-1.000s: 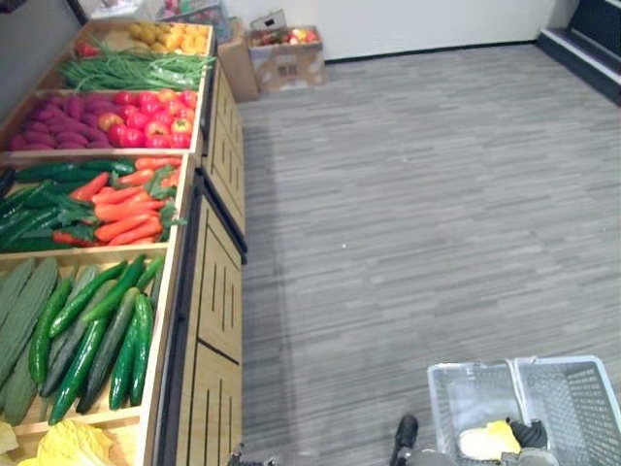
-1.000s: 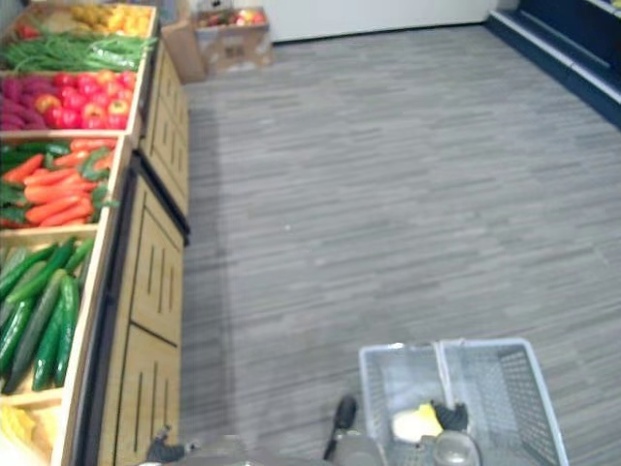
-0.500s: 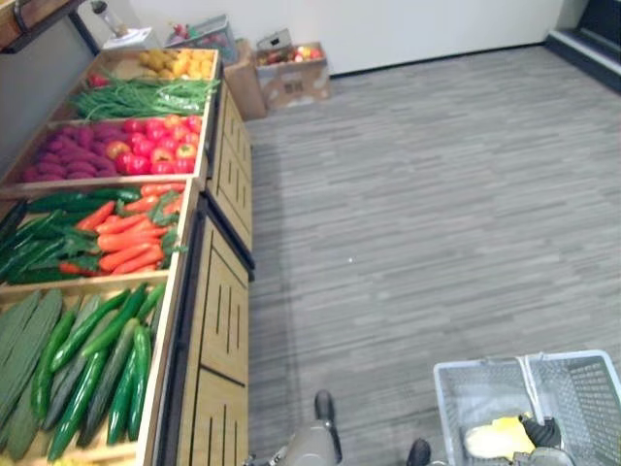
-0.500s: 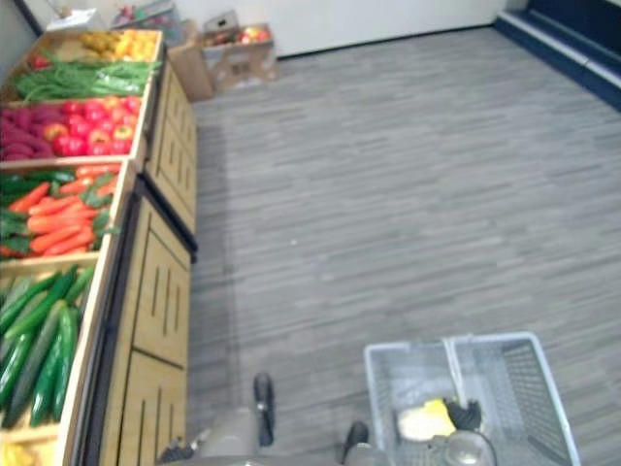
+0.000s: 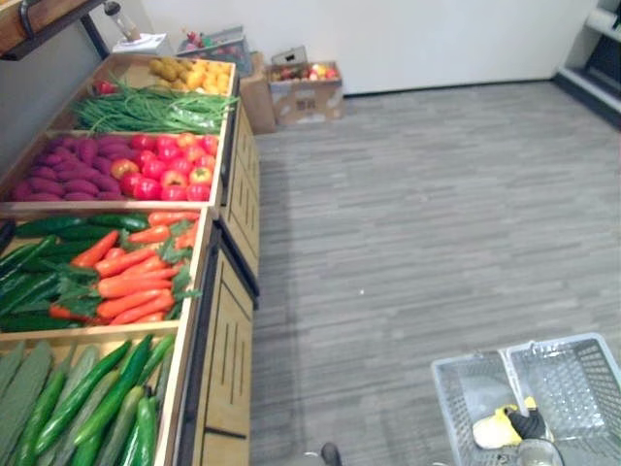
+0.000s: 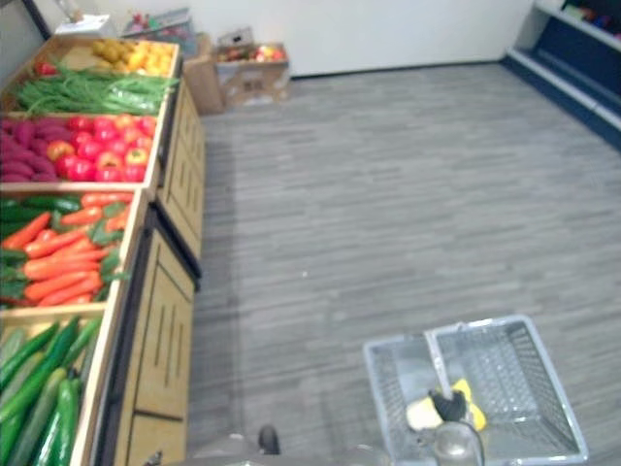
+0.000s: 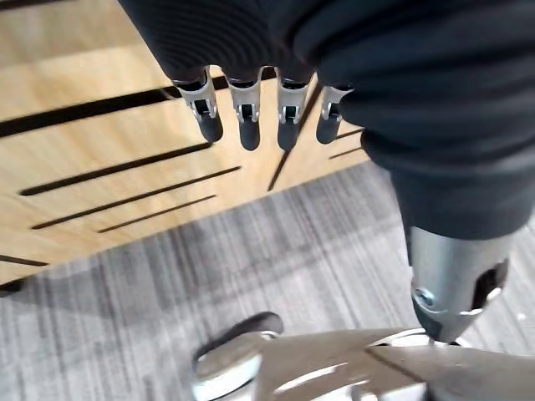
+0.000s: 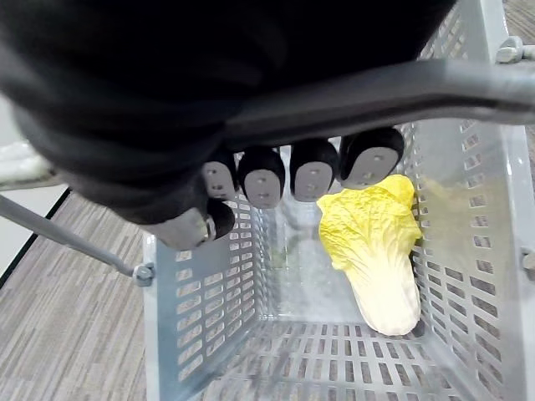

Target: Pick vegetable in the basket

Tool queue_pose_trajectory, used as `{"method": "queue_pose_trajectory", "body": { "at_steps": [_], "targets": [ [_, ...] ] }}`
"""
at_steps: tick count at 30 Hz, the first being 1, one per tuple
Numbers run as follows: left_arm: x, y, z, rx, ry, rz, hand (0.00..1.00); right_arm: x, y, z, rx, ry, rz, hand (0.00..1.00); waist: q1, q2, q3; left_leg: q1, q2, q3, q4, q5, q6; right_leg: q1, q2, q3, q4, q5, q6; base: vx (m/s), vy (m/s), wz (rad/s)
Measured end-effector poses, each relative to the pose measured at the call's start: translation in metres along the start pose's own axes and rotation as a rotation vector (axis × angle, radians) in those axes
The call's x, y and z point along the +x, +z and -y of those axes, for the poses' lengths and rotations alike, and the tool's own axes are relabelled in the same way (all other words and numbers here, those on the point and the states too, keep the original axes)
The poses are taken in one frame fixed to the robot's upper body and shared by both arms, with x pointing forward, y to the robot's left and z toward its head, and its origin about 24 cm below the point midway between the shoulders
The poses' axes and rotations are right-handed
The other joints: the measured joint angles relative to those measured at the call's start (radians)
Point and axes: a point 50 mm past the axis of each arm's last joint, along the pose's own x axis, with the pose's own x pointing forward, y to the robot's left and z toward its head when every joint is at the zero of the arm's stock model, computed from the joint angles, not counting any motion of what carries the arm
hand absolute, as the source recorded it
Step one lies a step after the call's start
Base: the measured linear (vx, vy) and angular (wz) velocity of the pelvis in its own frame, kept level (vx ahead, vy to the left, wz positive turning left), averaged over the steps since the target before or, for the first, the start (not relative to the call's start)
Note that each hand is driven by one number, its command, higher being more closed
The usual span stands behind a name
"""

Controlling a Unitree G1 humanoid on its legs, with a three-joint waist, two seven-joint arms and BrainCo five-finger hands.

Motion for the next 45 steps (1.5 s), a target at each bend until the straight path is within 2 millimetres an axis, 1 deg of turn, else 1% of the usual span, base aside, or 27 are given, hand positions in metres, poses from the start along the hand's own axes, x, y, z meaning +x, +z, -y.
{"method": "queue_pose_trajectory", "body": {
  "at_steps": [2, 5, 6, 7, 8, 9, 10, 13, 16, 19, 20, 21, 23, 24, 26, 27, 28, 29, 31, 32, 34, 37, 39, 41, 42, 43, 45],
  "targets": [
    [0.002, 0.006, -0.001, -0.003, 0.008, 0.015, 0.0, 0.0, 0.003, -0.002, 0.006, 0.007, 0.013, 1.0, -0.027, 0.006, 0.003, 0.057, 0.027, -0.034, -0.016, -0.004, -0.014, -0.042, 0.06, -0.051, -0.045, -0.027, -0.041, 0.36, -0.12, 0.55],
    [0.004, 0.017, -0.002, -0.014, 0.013, 0.043, 0.0, -0.002, -0.003, -0.001, 0.017, 0.002, -0.004, 1.0, -0.055, 0.011, 0.01, 0.108, 0.045, -0.094, -0.036, -0.008, -0.032, -0.095, 0.132, 0.015, -0.254, -0.001, -0.02, 0.41, -0.202, 0.9],
    [0.005, 0.022, -0.002, -0.029, 0.018, 0.054, 0.0, -0.005, -0.011, 0.0, 0.027, -0.005, -0.031, 1.0, -0.06, 0.005, 0.014, 0.117, 0.046, -0.139, -0.031, -0.014, -0.04, -0.111, 0.144, 0.094, -0.403, 0.053, -0.017, 0.41, -0.308, 0.89],
    [0.005, 0.024, -0.002, -0.039, 0.021, 0.058, 0.0, -0.006, -0.014, 0.001, 0.034, -0.009, -0.041, 1.0, -0.062, 0.0, 0.017, 0.122, 0.047, -0.158, -0.031, -0.021, -0.051, -0.111, 0.143, 0.125, -0.459, 0.08, -0.017, 0.41, -0.342, 1.15],
    [0.005, 0.025, -0.004, -0.059, 0.032, 0.06, 0.0, -0.008, -0.019, 0.002, 0.048, -0.018, -0.062, 1.0, -0.065, -0.011, 0.025, 0.126, 0.052, -0.197, -0.028, -0.044, -0.087, -0.094, 0.139, 0.171, -0.544, 0.174, 0.006, 0.41, -0.411, 1.1],
    [0.006, 0.03, 0.0, -0.091, 0.027, 0.054, 0.0, -0.01, -0.028, 0.004, 0.07, -0.035, -0.103, 1.0, -0.063, 0.005, 0.048, 0.131, 0.075, -0.224, -0.025, -0.069, -0.126, -0.059, 0.161, 0.153, -0.552, 0.261, -0.001, 0.36, -0.38, 1.12],
    [0.005, 0.031, 0.005, -0.12, 0.019, 0.051, 0.0, -0.009, -0.028, 0.008, 0.093, -0.064, -0.116, 1.0, -0.049, 0.028, 0.057, 0.126, 0.093, -0.22, -0.012, -0.061, -0.13, -0.058, 0.175, 0.135, -0.51, 0.209, -0.008, 0.38, -0.415, 0.91],
    [0.002, 0.017, 0.005, -0.156, 0.029, 0.006, 0.0, -0.014, -0.04, 0.011, 0.111, -0.08, -0.165, 1.0, -0.046, 0.028, 0.055, 0.144, 0.122, -0.259, -0.019, -0.029, -0.149, -0.06, 0.17, 0.064, -0.349, 0.064, -0.034, 0.27, -0.288, 0.73],
    [0.001, 0.011, 0.008, -0.212, 0.029, -0.028, 0.0, -0.016, -0.046, 0.011, 0.124, -0.085, -0.185, 1.0, -0.048, 0.044, 0.038, 0.109, 0.176, -0.329, -0.011, -0.007, -0.182, -0.031, 0.174, -0.062, -0.307, -0.022, -0.051, 0.27, -0.276, 1.04],
    [0.001, 0.011, 0.007, -0.215, 0.031, -0.03, 0.0, -0.019, -0.057, 0.011, 0.135, -0.086, -0.233, 1.0, -0.053, 0.051, 0.031, 0.006, 0.197, -0.348, 0.111, 0.012, -0.2, 0.042, 0.163, -0.182, -0.353, -0.024, -0.07, 0.26, -0.178, 1.29],
    [0.002, 0.011, 0.004, -0.216, 0.037, -0.028, 0.0, -0.021, -0.063, 0.013, 0.15, -0.094, -0.264, 1.0, -0.054, 0.041, 0.038, -0.024, 0.203, -0.285, 0.162, 0.054, -0.207, 0.094, 0.152, -0.219, -0.377, -0.021, -0.076, 0.25, -0.096, 1.66],
    [0.002, 0.011, 0.002, -0.215, 0.043, -0.024, 0.0, -0.023, -0.07, 0.015, 0.166, -0.108, -0.297, 1.0, -0.055, 0.015, 0.047, -0.047, 0.212, -0.162, 0.204, 0.094, -0.197, 0.156, 0.138, -0.251, -0.413, -0.019, -0.079, 0.23, -0.092, 1.65],
    [0.001, 0.01, 0.001, -0.218, 0.048, -0.016, 0.0, -0.023, -0.073, 0.021, 0.178, -0.135, -0.312, 1.0, -0.048, 0.012, 0.046, -0.055, 0.233, 0.055, 0.232, 0.094, -0.183, 0.223, 0.126, -0.284, -0.447, -0.019, -0.08, 0.19, -0.049, 1.39],
    [0.001, 0.012, 0.001, -0.223, 0.047, -0.011, 0.0, -0.017, -0.066, 0.027, 0.176, -0.15, -0.29, 1.0, -0.048, 0.013, 0.046, -0.071, 0.215, 0.132, 0.228, 0.073, -0.184, 0.25, 0.121, -0.3, -0.468, -0.019, -0.08, 0.14, -0.001, 1.09],
    [0.001, 0.011, 0.002, -0.228, 0.047, -0.017, 0.0, -0.007, -0.048, 0.031, 0.188, -0.162, -0.238, 1.0, -0.046, 0.014, 0.047, -0.114, 0.16, 0.14, 0.174, 0.059, -0.18, 0.263, 0.117, -0.311, -0.488, -0.017, -0.077, 0.08, 0.086, 0.57],
    [0.0, 0.009, 0.004, -0.228, 0.044, -0.026, 0.0, -0.001, -0.037, 0.032, 0.198, -0.165, -0.203, 1.0, -0.045, 0.016, 0.048, -0.13, 0.131, 0.129, 0.115, 0.082, -0.155, 0.264, 0.113, -0.322, -0.488, -0.016, -0.075, 0.08, 0.147, 0.36],
    [-0.001, 0.007, 0.006, -0.229, 0.041, -0.032, 0.0, 0.005, -0.024, 0.033, 0.218, -0.171, -0.164, 1.0, -0.044, 0.024, 0.05, -0.143, 0.105, 0.121, 0.0, 0.183, -0.118, 0.272, 0.117, -0.336, -0.489, -0.012, -0.066, 0.08, 0.158, 0.31],
    [-0.001, 0.006, 0.006, -0.229, 0.04, -0.035, 0.0, 0.007, -0.019, 0.033, 0.247, -0.18, -0.152, 1.0, -0.04, 0.027, 0.05, -0.148, 0.094, 0.117, -0.044, 0.219, -0.073, 0.28, 0.12, -0.345, -0.492, -0.009, -0.055, 0.14, 0.199, 0.6],
    [0.0, 0.01, 0.005, -0.231, 0.046, -0.021, 0.0, 0.009, -0.013, 0.03, 0.276, -0.18, -0.136, 1.0, -0.039, 0.019, 0.045, -0.151, 0.057, 0.08, -0.07, 0.231, -0.067, 0.301, 0.11, -0.361, -0.535, 0.006, -0.028, 0.14, 0.155, 0.71],
    [0.002, 0.017, 0.002, -0.233, 0.054, -0.004, 0.0, 0.009, -0.007, 0.026, 0.285, -0.173, -0.121, 1.0, -0.032, 0.005, 0.052, -0.174, 0.039, 0.077, -0.065, 0.231, -0.067, 0.309, 0.108, -0.367, -0.576, 0.016, -0.012, 0.09, 0.096, 0.51],
    [0.003, 0.018, 0.001, -0.241, 0.064, -0.01, 0.0, 0.011, 0.006, 0.015, 0.288, -0.138, -0.087, 1.0, -0.006, -0.001, 0.057, -0.182, 0.027, 0.08, -0.067, 0.23, -0.066, 0.315, 0.107, -0.349, -0.615, 0.045, 0.021, 0.06, 0.082, 0.21],
    [0.002, 0.011, 0.001, -0.237, 0.07, -0.031, 0.0, 0.008, 0.013, -0.008, 0.266, -0.052, -0.072, 1.0, 0.008, -0.012, 0.063, -0.138, 0.018, 0.082, -0.065, 0.2, -0.052, 0.349, 0.101, -0.291, -0.618, 0.062, 0.031, 0.06, 0.054, -0.1],
    [0.001, 0.006, 0.004, -0.228, 0.059, -0.056, 0.0, 0.006, 0.016, -0.016, 0.246, -0.014, -0.063, 1.0, 0.007, 0.0, 0.06, -0.112, 0.014, 0.088, -0.069, 0.158, -0.058, 0.323, 0.076, -0.257, -0.539, 0.058, 0.037, 0.05, 0.089, -0.4],
    [-0.001, -0.001, 0.008, -0.192, 0.04, -0.075, 0.0, 0.005, 0.017, -0.02, 0.223, 0.01, -0.051, 1.0, -0.004, 0.013, 0.058, -0.076, 0.006, 0.128, -0.096, 0.135, -0.052, 0.197, 0.01, -0.188, -0.275, 0.054, 0.038, 0.03, 0.143, -0.57],
    [-0.001, -0.002, 0.005, -0.164, 0.042, -0.071, 0.0, 0.005, 0.021, -0.022, 0.215, 0.022, -0.034, 1.0, -0.014, 0.006, 0.062, -0.056, -0.007, 0.14, -0.106, 0.128, -0.043, 0.123, -0.035, -0.151, -0.125, 0.078, 0.003, 0.04, 0.145, -0.34],
    [0.0, -0.002, 0.003, -0.153, 0.043, -0.067, 0.0, 0.006, 0.025, -0.021, 0.218, 0.017, -0.019, 1.0, -0.023, 0.007, 0.063, -0.046, -0.012, 0.141, -0.107, 0.122, -0.036, 0.089, -0.049, -0.127, -0.063, 0.095, -0.009, 0.08, 0.126, -0.15],
    [0.001, 0.002, -0.002, -0.132, 0.054, -0.042, 0.0, 0.007, 0.029, -0.021, 0.222, 0.017, 0.008, 1.0, -0.043, -0.01, 0.071, -0.013, -0.011, 0.131, -0.107, 0.11, -0.023, 0.033, -0.046, -0.066, 0.041, 0.068, -0.001, 0.13, 0.062, 0.12]
  ]
}}
